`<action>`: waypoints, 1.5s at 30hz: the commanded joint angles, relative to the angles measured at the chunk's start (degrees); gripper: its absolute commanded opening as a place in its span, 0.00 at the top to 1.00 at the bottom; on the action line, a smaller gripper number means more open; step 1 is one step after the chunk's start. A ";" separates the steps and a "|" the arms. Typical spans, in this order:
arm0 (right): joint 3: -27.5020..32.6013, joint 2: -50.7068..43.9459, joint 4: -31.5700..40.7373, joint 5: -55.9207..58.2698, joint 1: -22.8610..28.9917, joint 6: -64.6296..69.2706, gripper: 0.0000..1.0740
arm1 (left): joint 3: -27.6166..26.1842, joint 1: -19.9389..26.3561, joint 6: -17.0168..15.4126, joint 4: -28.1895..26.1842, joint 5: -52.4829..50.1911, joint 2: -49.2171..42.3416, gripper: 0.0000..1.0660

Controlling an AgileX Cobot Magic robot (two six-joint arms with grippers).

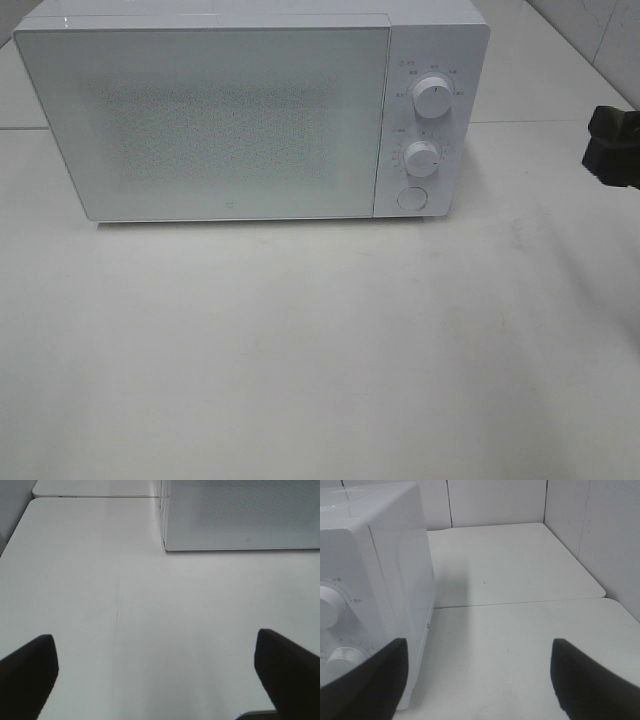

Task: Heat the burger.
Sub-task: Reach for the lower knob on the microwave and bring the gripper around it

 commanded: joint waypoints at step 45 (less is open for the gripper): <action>-14.78 33.52 29.85 -26.53 32.95 -9.97 0.30 | 0.17 0.17 -0.34 -0.17 -0.69 -1.32 0.06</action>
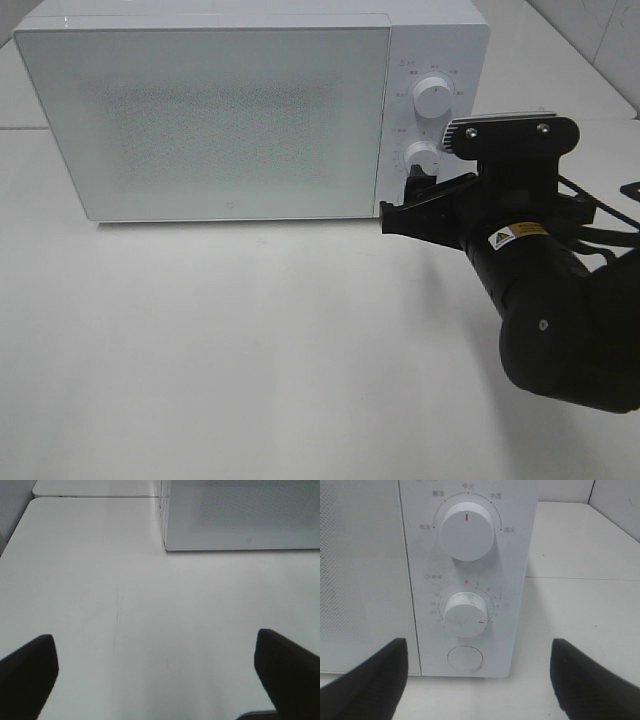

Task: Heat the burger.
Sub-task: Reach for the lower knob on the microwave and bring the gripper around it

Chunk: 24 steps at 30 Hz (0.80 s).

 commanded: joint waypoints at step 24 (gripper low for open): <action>-12.89 12.55 -9.00 -2.75 -7.91 2.81 0.30 | 0.17 0.17 -0.34 -0.11 -0.69 -1.32 0.06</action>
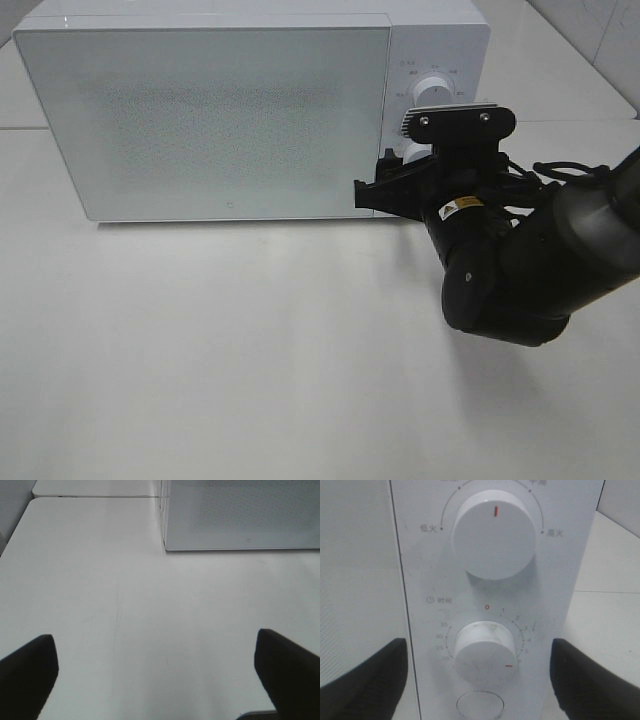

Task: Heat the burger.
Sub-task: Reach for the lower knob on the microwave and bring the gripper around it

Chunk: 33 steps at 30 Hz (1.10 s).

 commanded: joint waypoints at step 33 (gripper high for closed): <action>-7.91 6.36 -1.95 -2.29 -3.50 1.49 0.76 | 0.17 0.17 -0.34 -0.11 -0.69 -0.97 0.06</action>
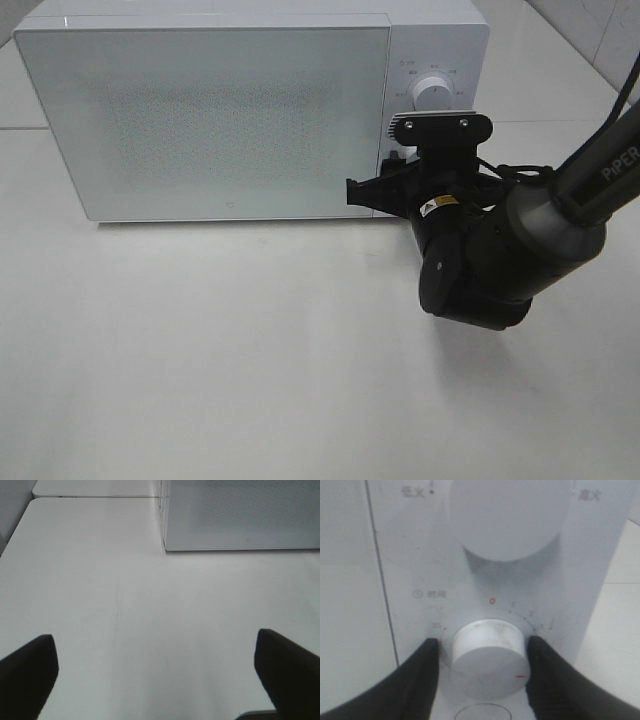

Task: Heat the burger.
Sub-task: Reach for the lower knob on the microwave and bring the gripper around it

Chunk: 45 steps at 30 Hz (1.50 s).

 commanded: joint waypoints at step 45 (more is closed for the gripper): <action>-1.49 -0.23 -15.93 -3.09 -0.97 74.43 1.00 | 0.17 0.17 -0.34 -0.11 -0.69 -0.97 0.06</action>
